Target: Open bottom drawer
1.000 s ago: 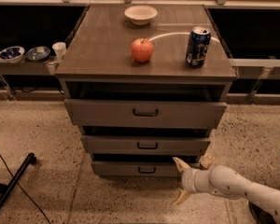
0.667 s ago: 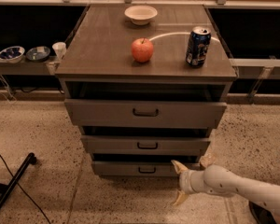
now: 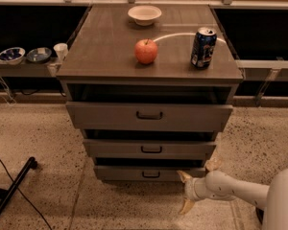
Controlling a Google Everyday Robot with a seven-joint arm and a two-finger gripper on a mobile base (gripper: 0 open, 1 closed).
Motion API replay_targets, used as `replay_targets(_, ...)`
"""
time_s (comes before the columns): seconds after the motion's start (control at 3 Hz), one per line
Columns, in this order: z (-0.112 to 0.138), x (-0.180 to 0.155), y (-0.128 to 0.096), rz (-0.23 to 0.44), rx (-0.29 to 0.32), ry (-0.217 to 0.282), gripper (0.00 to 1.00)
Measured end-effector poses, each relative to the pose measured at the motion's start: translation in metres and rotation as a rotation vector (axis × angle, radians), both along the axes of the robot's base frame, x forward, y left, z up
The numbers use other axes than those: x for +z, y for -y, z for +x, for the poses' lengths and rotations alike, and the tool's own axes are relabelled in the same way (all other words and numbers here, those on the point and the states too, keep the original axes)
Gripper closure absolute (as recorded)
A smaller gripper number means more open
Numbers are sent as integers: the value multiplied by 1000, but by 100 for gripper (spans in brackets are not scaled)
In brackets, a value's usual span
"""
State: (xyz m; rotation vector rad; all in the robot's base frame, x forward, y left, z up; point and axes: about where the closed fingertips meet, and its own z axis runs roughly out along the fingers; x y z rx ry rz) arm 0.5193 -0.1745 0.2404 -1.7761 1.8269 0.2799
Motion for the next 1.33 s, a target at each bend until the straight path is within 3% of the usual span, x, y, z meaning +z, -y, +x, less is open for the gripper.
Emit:
replay_targets(0.67,38,-30,-17,15,9,1,0)
replay_targets(1.0,62,-34,-12,14,-12,16,0)
replay_targets(1.33,77,-44,-5,3,-29,6,13)
